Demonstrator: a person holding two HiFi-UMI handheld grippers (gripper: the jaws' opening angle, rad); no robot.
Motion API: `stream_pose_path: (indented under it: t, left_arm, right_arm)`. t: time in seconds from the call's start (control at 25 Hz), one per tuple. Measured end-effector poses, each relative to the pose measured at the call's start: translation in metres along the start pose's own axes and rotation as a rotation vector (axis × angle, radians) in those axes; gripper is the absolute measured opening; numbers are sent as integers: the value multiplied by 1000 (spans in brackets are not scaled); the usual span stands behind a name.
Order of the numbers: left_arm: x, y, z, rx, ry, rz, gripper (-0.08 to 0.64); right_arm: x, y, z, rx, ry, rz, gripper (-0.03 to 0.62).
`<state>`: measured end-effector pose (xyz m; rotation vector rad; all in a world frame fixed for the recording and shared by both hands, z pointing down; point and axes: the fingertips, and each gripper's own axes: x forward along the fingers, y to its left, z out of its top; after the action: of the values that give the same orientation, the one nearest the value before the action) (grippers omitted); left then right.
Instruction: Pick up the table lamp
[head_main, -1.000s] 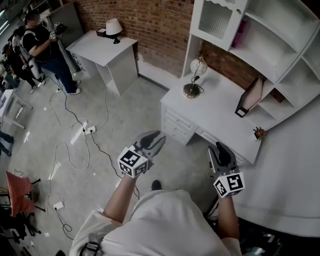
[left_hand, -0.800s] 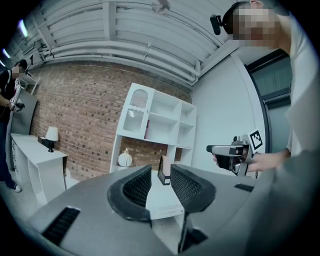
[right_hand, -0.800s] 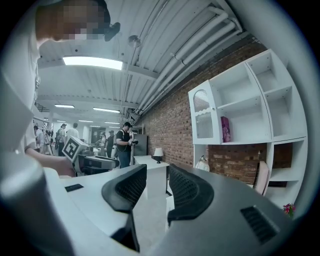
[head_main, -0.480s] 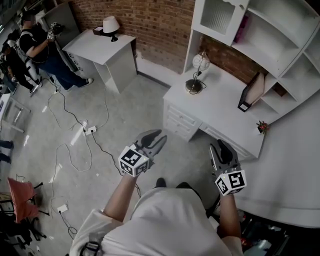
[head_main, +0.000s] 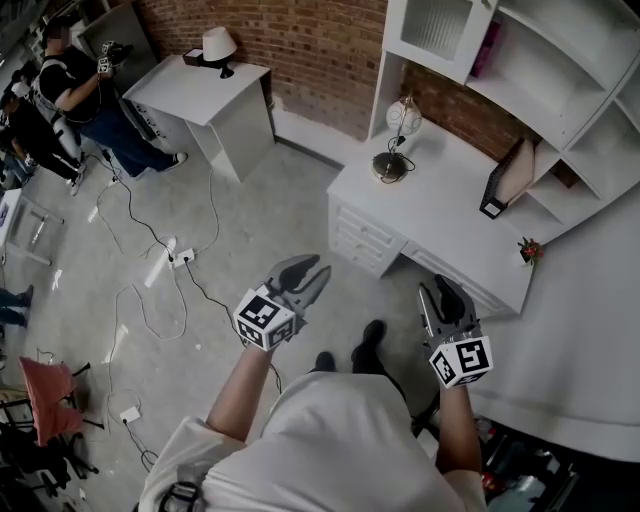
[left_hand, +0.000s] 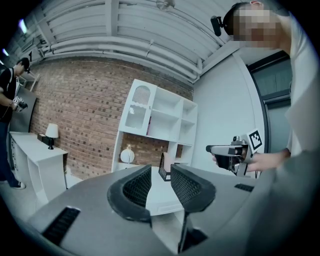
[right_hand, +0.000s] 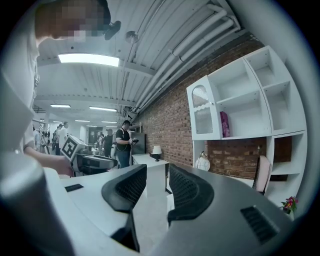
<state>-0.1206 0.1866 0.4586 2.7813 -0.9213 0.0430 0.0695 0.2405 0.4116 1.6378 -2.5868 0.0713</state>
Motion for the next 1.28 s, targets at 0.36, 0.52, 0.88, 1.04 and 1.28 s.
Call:
stream_pose_path:
  t: [0.36, 0.52, 0.88, 1.04, 1.28]
  left_arm:
    - [70, 12, -4, -7, 32, 29, 138]
    - [110, 22, -1, -28, 42, 53, 138]
    - [193, 43, 5, -44, 34, 113, 138]
    - [215, 45, 6, -56, 32, 135, 138]
    - [234, 56, 4, -66, 43, 161, 138]
  right_arm:
    - [39, -71, -12, 34, 20, 43, 156]
    - [62, -112, -17, 42, 31, 70, 156]
    - [111, -194, -20, 56, 29, 142, 156]
    - [126, -217, -21, 64, 33, 172, 156]
    - [149, -233, -23, 83, 38, 201, 155]
